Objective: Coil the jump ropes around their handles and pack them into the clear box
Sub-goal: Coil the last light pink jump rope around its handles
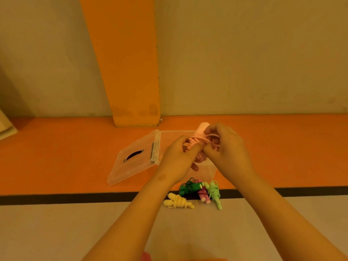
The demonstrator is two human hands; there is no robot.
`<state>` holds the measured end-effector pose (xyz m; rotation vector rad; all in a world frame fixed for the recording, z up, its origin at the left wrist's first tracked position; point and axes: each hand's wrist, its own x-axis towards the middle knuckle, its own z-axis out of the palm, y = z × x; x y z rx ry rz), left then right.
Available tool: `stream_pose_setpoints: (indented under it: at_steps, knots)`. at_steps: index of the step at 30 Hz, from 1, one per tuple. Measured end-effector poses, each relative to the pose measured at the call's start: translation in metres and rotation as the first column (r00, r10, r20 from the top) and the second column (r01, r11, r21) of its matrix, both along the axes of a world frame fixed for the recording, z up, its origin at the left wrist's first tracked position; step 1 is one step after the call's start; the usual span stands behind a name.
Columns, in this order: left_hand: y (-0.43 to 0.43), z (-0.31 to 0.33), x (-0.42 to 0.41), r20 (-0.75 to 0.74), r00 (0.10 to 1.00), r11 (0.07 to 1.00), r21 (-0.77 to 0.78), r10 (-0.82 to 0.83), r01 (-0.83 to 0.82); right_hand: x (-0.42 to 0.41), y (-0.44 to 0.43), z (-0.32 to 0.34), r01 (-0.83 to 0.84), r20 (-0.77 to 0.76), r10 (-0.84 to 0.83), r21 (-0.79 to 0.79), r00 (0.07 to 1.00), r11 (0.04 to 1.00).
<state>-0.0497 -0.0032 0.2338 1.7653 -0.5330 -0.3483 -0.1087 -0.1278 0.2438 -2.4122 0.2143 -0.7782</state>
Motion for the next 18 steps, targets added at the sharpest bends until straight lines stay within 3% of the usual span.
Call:
stream_pose_setpoints:
  at_steps: [5,11,18]
  knots:
    - [0.003,-0.006,-0.003,0.055,0.998,0.999,0.032,0.035,-0.037,0.0,0.004,-0.009,-0.01,-0.04,0.006,-0.088,0.999,0.996]
    - [0.013,-0.007,-0.007,0.057,0.998,0.995,0.088,0.034,-0.039,-0.007,0.01,-0.015,-0.037,0.08,0.058,-0.234,0.995,0.971]
    - [0.01,-0.011,-0.014,0.026,0.998,0.992,0.115,0.054,-0.056,-0.016,0.017,-0.021,0.087,0.139,-0.044,-0.317,0.989,0.944]
